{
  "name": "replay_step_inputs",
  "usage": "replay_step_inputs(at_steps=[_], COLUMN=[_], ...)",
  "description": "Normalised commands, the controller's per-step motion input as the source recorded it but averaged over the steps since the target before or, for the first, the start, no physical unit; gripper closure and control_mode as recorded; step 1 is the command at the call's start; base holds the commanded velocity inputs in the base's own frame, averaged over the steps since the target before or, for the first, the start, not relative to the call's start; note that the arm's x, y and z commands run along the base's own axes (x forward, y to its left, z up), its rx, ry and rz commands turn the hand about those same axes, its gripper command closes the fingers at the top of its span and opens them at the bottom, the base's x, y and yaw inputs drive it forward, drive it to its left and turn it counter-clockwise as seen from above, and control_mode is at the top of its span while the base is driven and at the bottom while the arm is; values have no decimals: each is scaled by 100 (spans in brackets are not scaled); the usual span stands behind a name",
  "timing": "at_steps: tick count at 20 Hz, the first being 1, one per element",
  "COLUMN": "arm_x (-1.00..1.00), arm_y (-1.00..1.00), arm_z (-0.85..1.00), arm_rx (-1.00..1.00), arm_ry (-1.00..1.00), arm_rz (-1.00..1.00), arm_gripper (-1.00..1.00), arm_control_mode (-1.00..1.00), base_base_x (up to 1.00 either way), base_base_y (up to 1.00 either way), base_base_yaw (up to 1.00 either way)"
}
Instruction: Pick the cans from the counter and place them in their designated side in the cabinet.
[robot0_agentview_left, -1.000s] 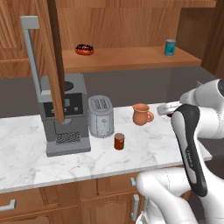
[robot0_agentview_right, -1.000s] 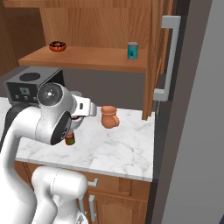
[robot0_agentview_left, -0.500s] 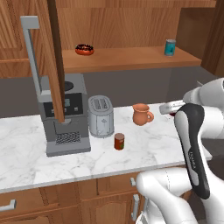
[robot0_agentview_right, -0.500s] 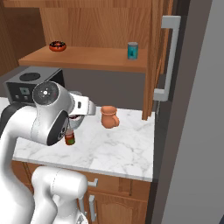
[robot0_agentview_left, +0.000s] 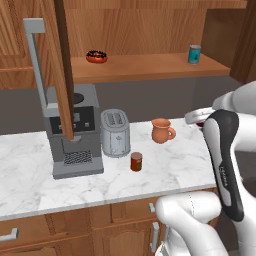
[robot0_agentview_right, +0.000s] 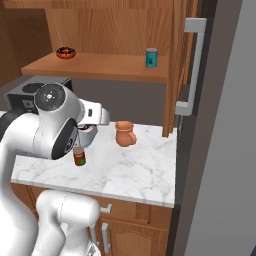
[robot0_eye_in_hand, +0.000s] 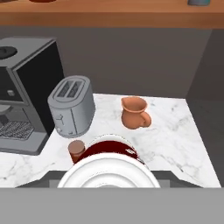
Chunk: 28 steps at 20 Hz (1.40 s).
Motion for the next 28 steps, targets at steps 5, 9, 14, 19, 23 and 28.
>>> replay_step_inputs(at_steps=[5, 9, 14, 19, 23, 28], arm_x=[-8, -1, 0, 0, -1, 0], arm_y=[-8, -6, -7, -6, -6, -3], arm_z=[30, 28, 25, 16, 12, 8], arm_rx=[0, 0, 0, 0, 0, 0], arm_ry=[0, 0, 0, -3, -7, -6], arm_rz=[0, 0, 0, 0, 0, 0], arm_gripper=[100, 100, 100, 100, 100, 100], arm_control_mode=[-100, -100, -100, -100, -100, -100], base_base_x=[0, 0, 0, 0, 0, 0], base_base_y=[0, 0, 0, 0, 0, 0], base_base_yaw=[0, 0, 0, 0, 0, 0])
